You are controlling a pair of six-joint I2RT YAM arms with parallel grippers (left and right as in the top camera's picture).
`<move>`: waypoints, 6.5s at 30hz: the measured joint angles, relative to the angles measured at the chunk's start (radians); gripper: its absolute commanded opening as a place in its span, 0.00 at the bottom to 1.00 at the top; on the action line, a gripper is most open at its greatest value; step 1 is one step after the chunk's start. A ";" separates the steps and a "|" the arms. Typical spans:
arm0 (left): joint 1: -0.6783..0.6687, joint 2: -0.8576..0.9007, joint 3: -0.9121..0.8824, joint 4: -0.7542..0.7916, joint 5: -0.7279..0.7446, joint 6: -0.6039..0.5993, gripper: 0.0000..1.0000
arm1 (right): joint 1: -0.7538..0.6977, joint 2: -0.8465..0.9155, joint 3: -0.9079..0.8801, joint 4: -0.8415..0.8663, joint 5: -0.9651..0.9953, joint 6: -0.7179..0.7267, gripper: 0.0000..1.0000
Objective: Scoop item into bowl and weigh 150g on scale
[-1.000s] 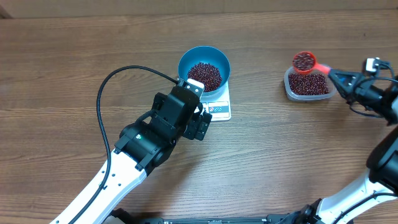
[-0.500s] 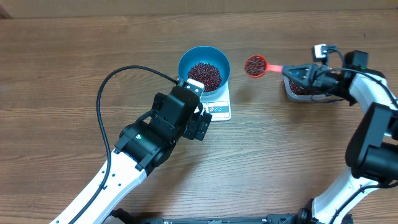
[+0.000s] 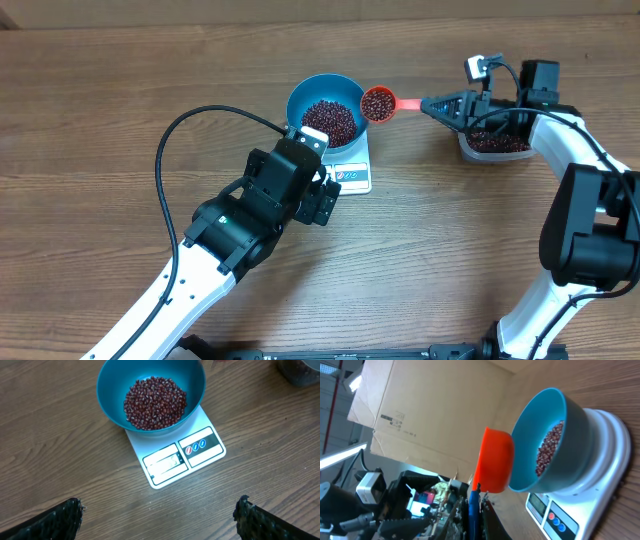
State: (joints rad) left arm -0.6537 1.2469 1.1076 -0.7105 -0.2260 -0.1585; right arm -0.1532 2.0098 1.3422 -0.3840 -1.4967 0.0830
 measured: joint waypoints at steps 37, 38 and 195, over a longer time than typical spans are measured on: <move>0.000 0.000 0.000 0.000 0.000 0.000 1.00 | 0.241 0.009 0.000 0.235 0.385 -0.315 0.04; 0.000 0.000 0.000 0.000 0.000 0.000 1.00 | 0.247 0.009 0.000 0.234 0.389 -0.354 0.04; 0.000 0.000 0.000 0.000 -0.003 0.000 1.00 | -0.050 -0.439 0.000 -0.491 1.485 -0.373 0.04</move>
State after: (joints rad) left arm -0.6537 1.2469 1.1076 -0.7109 -0.2295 -0.1585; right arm -0.2031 1.5707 1.3426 -0.8753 -0.0120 -0.2901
